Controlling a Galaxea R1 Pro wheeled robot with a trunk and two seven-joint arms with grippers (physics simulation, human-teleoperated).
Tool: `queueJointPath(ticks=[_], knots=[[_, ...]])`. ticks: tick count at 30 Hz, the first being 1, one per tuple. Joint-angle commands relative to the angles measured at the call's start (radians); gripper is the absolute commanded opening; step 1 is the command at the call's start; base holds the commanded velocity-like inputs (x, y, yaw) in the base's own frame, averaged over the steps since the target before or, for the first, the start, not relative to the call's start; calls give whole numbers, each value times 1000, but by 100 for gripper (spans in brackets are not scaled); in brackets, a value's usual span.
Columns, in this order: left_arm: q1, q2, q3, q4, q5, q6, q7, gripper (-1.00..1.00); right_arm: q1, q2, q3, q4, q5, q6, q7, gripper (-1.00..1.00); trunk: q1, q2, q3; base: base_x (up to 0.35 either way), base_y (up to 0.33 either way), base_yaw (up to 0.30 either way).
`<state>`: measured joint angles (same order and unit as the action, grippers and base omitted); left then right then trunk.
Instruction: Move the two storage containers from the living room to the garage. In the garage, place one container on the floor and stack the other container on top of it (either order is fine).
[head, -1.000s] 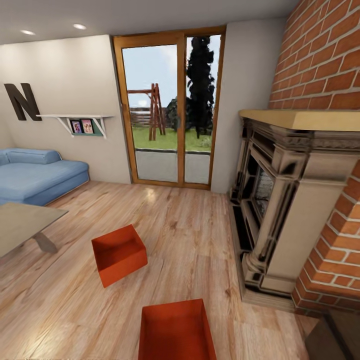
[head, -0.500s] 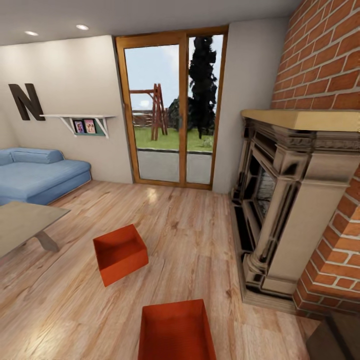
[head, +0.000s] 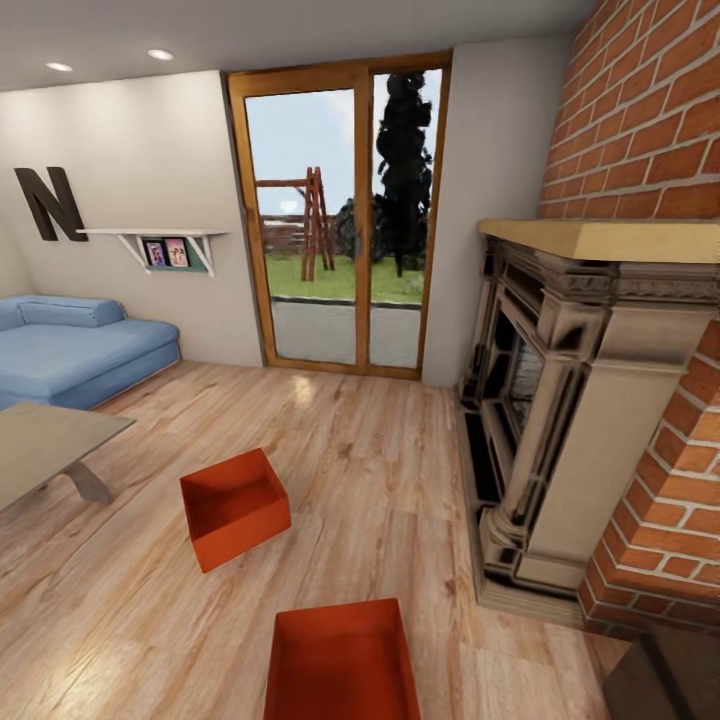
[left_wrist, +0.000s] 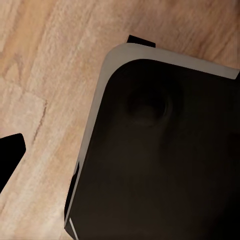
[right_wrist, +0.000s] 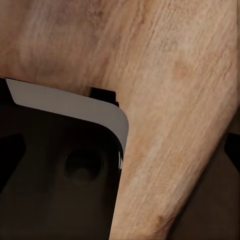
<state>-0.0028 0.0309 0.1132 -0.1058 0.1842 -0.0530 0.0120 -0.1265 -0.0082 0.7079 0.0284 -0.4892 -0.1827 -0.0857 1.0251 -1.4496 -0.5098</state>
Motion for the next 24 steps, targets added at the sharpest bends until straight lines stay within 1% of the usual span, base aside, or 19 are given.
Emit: queueJointPath(ticks=[1, 5, 12, 22, 24], knots=[[0, 0, 5, 0, 3, -2, 0, 100, -1, 1, 8, 2, -8, -4, 0, 100, 0, 0, -1, 0, -85, 0], [0, 0, 5, 0, 3, -2, 0, 100, -1, 1, 8, 3, -8, -5, 0, 100, 0, 0, -1, 0, -31, 50], [0, 0, 5, 0, 2, -2, 0, 100, -1, 0, 8, 2, -8, -5, 0, 100, 0, 0, -1, 0, -4, 185], [0, 0, 5, 0, 2, -2, 0, 100, -1, 0, 8, 2, -8, -4, 0, 100, 0, 0, -1, 0, 0, 17], [0, 0, 5, 0, 2, -2, 0, 100, -1, 0, 8, 2, -8, -5, 0, 100, 0, 0, -1, 0, 0, 138]])
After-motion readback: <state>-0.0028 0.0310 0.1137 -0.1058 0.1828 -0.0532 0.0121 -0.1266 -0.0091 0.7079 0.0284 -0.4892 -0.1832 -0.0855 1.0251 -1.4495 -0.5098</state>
